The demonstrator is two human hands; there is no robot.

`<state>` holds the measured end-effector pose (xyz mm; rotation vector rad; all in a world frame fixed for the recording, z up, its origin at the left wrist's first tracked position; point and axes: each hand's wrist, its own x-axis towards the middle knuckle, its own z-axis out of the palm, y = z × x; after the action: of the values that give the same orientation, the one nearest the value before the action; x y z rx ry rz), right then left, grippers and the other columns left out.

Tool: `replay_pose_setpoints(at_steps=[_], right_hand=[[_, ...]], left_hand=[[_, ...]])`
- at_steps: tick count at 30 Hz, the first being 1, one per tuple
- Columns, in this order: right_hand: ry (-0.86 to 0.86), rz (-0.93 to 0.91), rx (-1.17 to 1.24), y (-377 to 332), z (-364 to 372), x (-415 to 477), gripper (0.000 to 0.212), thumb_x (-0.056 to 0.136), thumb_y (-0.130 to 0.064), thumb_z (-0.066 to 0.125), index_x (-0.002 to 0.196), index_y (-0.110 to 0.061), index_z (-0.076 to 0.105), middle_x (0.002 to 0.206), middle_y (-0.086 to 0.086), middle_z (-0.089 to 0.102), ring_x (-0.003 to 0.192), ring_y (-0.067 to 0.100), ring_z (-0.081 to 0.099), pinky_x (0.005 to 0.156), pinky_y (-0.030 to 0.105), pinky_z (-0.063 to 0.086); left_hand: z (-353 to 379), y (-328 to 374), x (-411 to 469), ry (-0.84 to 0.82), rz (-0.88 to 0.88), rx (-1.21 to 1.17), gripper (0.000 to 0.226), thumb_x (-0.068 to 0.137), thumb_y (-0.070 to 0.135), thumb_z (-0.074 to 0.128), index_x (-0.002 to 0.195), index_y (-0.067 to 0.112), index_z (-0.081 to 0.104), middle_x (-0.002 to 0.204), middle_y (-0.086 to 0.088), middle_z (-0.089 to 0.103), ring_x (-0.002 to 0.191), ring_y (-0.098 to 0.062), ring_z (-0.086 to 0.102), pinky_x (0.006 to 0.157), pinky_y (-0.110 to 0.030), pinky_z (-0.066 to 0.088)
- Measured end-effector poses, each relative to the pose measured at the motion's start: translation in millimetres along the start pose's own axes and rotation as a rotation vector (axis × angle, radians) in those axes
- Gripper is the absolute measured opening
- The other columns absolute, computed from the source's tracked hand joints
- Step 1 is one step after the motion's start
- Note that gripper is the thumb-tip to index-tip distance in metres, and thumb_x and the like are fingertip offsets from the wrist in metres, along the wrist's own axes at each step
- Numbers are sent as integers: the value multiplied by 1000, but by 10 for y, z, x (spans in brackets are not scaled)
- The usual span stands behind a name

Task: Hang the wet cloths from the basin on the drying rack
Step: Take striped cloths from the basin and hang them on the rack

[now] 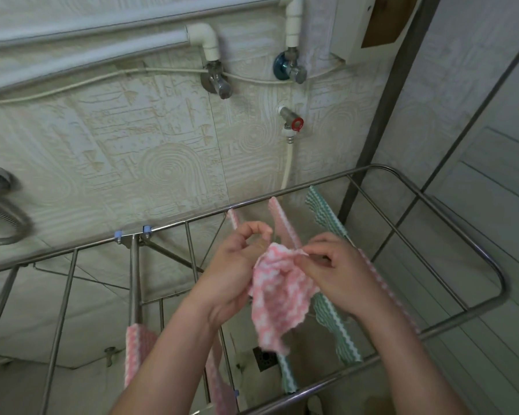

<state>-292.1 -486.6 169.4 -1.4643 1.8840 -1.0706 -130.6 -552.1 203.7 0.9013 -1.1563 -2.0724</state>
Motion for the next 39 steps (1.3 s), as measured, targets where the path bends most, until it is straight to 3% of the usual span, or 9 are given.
replay_pose_setpoints(at_steps=[4, 7, 11, 17, 24, 27, 31, 35, 39], right_hand=[[16, -46, -57, 92, -163, 28, 15, 90, -25, 63, 95, -33, 74, 116, -17, 58, 114, 6, 50, 99, 30, 40], [51, 99, 472, 38, -312, 18, 22, 92, -14, 59, 82, -26, 74, 84, -7, 71, 76, 8, 62, 67, 28, 52], [48, 183, 685, 60, -508, 8, 15, 84, -26, 65, 81, -12, 70, 64, 7, 61, 50, 14, 52, 42, 21, 42], [-12, 160, 162, 434, -1163, 124, 10, 77, -15, 76, 86, -18, 74, 83, 5, 74, 76, 21, 69, 72, 38, 55], [180, 373, 1019, 886, -1562, 324, 22, 80, -14, 63, 100, -7, 69, 96, 10, 72, 78, 16, 69, 51, 22, 56], [242, 468, 843, 1091, -1664, 407, 14, 89, -18, 60, 99, -11, 68, 88, 6, 71, 64, 11, 68, 44, 22, 52], [265, 517, 562, 1387, -1924, 546, 16, 95, -28, 54, 103, -22, 66, 97, 2, 69, 71, 14, 67, 42, 22, 48], [200, 567, 259, 1780, -1965, 920, 27, 98, -31, 48, 117, -16, 60, 111, 4, 62, 78, 18, 63, 47, 26, 52], [160, 589, 105, 2149, -1797, 1389, 30, 99, -27, 45, 122, -14, 59, 112, 4, 57, 76, 19, 62, 59, 35, 58]], left_hand=[[77, 58, 59, -138, -13, 379, 23, 80, 22, 68, 99, 12, 59, 77, -3, 65, 69, -14, 61, 63, -20, 49], [113, 170, 119, -147, 80, 719, 19, 79, 17, 73, 96, 11, 66, 76, 3, 66, 66, -8, 60, 60, -16, 46], [188, 271, 263, -103, 219, 610, 6, 89, 15, 61, 90, 10, 66, 76, 1, 70, 66, -11, 64, 56, -22, 51], [426, 137, 700, -47, 351, 586, 13, 92, 10, 57, 86, 16, 67, 69, 8, 68, 61, -6, 60, 56, -19, 48], [887, -140, 1258, -143, 396, 511, 19, 92, 1, 55, 88, 19, 52, 66, -7, 53, 60, -15, 47, 52, -21, 36], [1066, -301, 1484, -188, 349, 649, 33, 90, -13, 46, 77, 11, 63, 64, 18, 62, 59, 7, 51, 57, -11, 36], [1225, -486, 1756, -181, 262, 722, 31, 93, -7, 47, 95, 9, 73, 97, 4, 72, 85, 6, 64, 74, -9, 45], [1350, -686, 2118, -114, 77, 706, 27, 93, -1, 52, 112, 8, 68, 79, 6, 71, 51, -1, 54, 49, -14, 46], [1364, -885, 2627, -97, -20, 1000, 49, 83, 0, 61, 130, 13, 56, 127, -3, 59, 107, -12, 57, 90, -18, 45]])
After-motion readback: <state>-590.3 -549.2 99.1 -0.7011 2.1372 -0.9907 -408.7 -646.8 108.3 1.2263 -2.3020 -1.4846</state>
